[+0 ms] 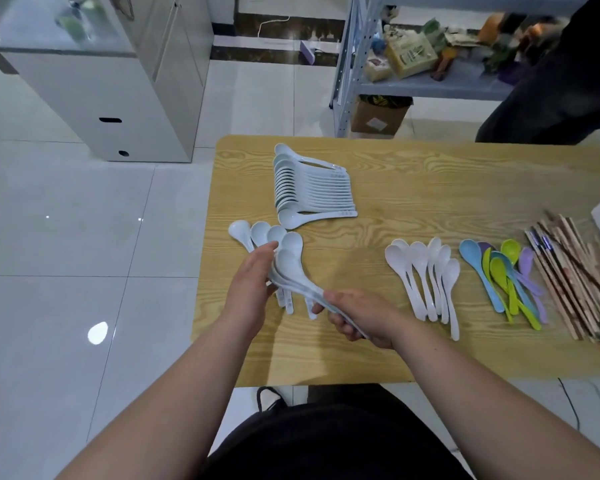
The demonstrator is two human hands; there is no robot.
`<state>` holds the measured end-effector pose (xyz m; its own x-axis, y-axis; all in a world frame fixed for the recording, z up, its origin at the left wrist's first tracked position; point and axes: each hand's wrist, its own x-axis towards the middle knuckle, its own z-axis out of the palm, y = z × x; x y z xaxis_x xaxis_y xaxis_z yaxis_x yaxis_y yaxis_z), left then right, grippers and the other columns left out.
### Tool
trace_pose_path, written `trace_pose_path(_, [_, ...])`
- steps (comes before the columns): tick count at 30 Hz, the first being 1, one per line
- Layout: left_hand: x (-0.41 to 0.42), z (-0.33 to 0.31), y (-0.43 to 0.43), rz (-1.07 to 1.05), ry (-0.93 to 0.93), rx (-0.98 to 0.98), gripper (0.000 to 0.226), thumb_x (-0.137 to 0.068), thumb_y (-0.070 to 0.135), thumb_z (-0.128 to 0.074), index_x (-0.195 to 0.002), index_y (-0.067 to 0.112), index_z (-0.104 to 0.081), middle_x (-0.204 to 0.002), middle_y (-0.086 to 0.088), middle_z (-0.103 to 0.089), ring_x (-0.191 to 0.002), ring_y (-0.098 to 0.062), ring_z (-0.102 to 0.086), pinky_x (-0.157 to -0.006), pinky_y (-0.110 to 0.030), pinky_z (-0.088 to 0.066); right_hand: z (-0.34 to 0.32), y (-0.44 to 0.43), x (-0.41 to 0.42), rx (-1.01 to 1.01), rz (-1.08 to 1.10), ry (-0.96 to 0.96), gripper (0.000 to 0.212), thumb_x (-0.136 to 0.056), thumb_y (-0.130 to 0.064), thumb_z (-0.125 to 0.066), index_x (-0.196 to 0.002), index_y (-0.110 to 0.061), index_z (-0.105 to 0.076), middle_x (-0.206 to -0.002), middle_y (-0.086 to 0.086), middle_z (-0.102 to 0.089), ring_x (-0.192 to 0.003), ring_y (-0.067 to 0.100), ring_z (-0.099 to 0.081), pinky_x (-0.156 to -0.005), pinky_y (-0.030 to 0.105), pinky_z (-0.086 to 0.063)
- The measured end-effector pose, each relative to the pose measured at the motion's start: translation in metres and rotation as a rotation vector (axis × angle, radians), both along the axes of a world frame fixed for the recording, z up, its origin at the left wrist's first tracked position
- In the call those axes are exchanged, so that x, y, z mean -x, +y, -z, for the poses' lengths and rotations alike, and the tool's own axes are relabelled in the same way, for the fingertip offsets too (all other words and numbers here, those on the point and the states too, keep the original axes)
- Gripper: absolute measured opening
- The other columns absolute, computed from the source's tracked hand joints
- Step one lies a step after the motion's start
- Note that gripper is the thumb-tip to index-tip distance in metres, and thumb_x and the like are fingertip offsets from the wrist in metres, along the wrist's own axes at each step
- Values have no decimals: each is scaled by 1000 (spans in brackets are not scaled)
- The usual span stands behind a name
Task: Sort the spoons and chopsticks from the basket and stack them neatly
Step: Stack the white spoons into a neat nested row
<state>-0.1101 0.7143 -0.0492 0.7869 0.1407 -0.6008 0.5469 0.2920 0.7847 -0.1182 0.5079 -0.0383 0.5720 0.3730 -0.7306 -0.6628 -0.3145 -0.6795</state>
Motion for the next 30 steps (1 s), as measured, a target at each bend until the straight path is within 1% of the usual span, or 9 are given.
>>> trace_pose_path(3, [-21, 19, 11, 76, -57, -400, 39, -96, 39, -53, -134, 34, -59, -127, 12, -60, -118, -8, -56, -103, -34, -43, 17, -14, -15, 85, 107, -56, 39, -105, -41, -46, -103, -13, -72, -65, -3, -48, -50, 10, -41, -50, 25, -34])
trace_pose_path(6, [-51, 46, 24, 298, -215, -903, 59, -90, 40, -63, -144, 22, -49, -145, -4, -48, -138, -23, -40, -113, -40, -34, 32, -25, -31, 165, 238, -120, 37, -104, -42, -46, -96, -19, -74, -66, -1, -49, -51, 11, -42, -51, 27, -35])
trace_pose_path(8, [-70, 67, 29, 447, -285, -1145, 74, -83, 53, -64, -146, 19, -45, -150, -11, -41, -143, -32, -30, -117, -49, -28, 39, -31, -43, 230, 275, -186, 35, -104, -43, -46, -95, -22, -73, -65, -2, -50, -52, 11, -44, -54, 28, -38])
trace_pose_path(11, [-88, 87, 22, 642, -250, -1365, 97, -73, 79, -41, -151, 20, -35, -158, -11, -31, -151, -38, -11, -119, -59, -17, 50, -40, -62, 342, 223, -300, 31, -104, -45, -46, -97, -29, -71, -59, -10, -52, -54, 9, -48, -57, 28, -41])
trace_pose_path(14, [-97, 101, 11, 751, -178, -1414, 108, -73, 86, -27, -155, 16, -24, -163, -7, -22, -153, -34, -1, -122, -57, -3, 59, -44, -82, 354, 216, -372, 30, -104, -43, -47, -97, -25, -70, -57, -12, -51, -53, 7, -48, -58, 30, -42])
trace_pose_path(18, [-88, 117, 8, 705, -194, -1474, 97, -79, 75, -34, -151, 10, -34, -158, -9, -31, -152, -36, -10, -122, -58, -4, 70, -45, -104, 407, 133, -476, 38, -103, -45, -47, -98, -13, -67, -66, -2, -52, -58, 12, -47, -60, 32, -40])
trace_pose_path(24, [-52, 126, 5, 635, -268, -1447, 84, -79, 64, -48, -141, 8, -45, -150, -11, -41, -150, -39, -18, -120, -59, -6, 78, -42, -128, 483, -124, -646, 27, -105, -42, -43, -88, -29, -60, -65, -10, -52, -58, 2, -49, -52, 18, -35])
trace_pose_path(28, [-19, 127, 1, 661, -275, -1451, 84, -83, 63, -48, -145, 7, -44, -151, -12, -41, -150, -38, -19, -120, -61, -7, 87, -42, -142, 552, -421, -818, 26, -103, -44, -41, -83, -30, -50, -69, -8, -52, -68, 14, -52, -61, 37, -40])
trace_pose_path(30, [-8, 124, -3, 684, -255, -1442, 85, -85, 63, -46, -148, 7, -42, -153, -12, -40, -150, -38, -19, -120, -62, -9, 91, -40, -148, 596, -546, -902, 27, -102, -47, -39, -91, -28, -54, -76, -11, -53, -74, 17, -52, -61, 37, -38])
